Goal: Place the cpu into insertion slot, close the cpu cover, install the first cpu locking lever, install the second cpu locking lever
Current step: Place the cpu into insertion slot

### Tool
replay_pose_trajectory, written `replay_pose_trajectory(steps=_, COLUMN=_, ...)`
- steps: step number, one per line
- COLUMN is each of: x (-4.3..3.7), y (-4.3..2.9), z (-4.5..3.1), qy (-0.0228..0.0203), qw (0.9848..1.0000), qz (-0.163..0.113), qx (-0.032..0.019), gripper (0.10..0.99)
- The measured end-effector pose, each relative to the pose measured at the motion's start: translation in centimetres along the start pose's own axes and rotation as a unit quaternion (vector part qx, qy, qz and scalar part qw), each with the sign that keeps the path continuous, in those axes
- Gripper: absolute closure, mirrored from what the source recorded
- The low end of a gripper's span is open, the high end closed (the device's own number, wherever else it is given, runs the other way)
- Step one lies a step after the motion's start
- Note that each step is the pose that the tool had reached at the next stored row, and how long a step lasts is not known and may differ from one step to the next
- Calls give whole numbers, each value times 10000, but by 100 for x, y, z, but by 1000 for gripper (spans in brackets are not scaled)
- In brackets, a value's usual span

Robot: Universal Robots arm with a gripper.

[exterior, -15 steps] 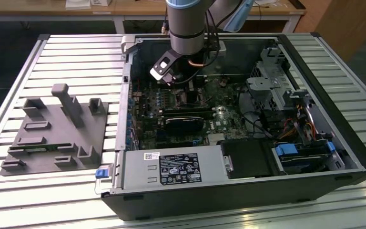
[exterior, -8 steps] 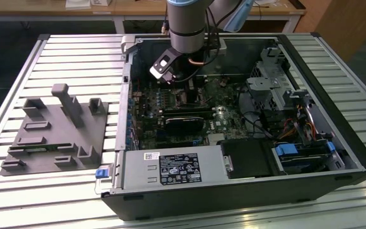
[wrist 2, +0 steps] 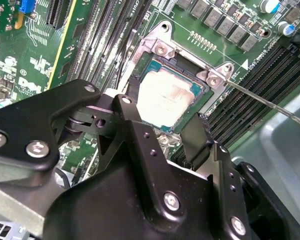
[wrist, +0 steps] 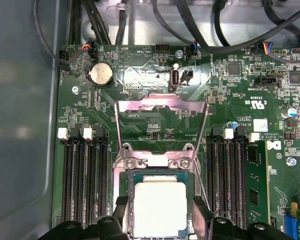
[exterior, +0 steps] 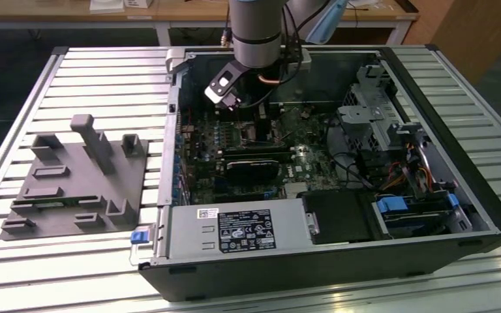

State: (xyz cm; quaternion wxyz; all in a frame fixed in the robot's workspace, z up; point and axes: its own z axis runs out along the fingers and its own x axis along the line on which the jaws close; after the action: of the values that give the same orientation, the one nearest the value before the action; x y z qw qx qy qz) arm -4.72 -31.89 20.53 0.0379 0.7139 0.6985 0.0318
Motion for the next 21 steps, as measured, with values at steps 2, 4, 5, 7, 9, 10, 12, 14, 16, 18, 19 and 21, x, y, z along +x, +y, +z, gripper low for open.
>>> replay_pose_trajectory(steps=2, x=0, y=0, z=-2, qy=-1, qw=10000, qz=0, qx=1, gripper=475)
replay_pose_trajectory(steps=4, x=-1, y=0, z=-3, qy=-1, qw=10000, qz=0, qx=1, gripper=475)
replay_pose_trajectory(steps=5, x=0, y=0, z=-3, qy=-1, qw=10000, qz=0, qx=1, gripper=475)
replay_pose_trajectory(steps=7, x=0, y=0, z=-4, qy=-1, qw=10000, qz=0, qx=1, gripper=553)
replay_pose_trajectory(steps=9, x=0, y=0, z=-5, qy=-2, qw=10000, qz=0, qx=1, gripper=612)
replay_pose_trajectory(steps=10, x=0, y=0, z=-6, qy=-1, qw=10000, qz=0, qx=1, gripper=671)
replay_pose_trajectory(steps=12, x=0, y=0, z=-7, qy=-1, qw=10000, qz=0, qx=1, gripper=729)
replay_pose_trajectory(steps=14, x=-1, y=0, z=-8, qy=-2, qw=10000, qz=0, qx=1, gripper=784)
replay_pose_trajectory(steps=16, x=0, y=1, z=-8, qy=-1, qw=10000, qz=0, qx=1, gripper=906)
replay_pose_trajectory(steps=18, x=-1, y=1, z=-9, qy=-1, qw=10000, qz=0, qx=1, gripper=965)
replay_pose_trajectory(steps=19, x=-1, y=1, z=-10, qy=-1, qw=10000, qz=0, qx=1, gripper=980)
replay_pose_trajectory(steps=21, x=0, y=1, z=-11, qy=-1, qw=10000, qz=0, qx=1, gripper=980)
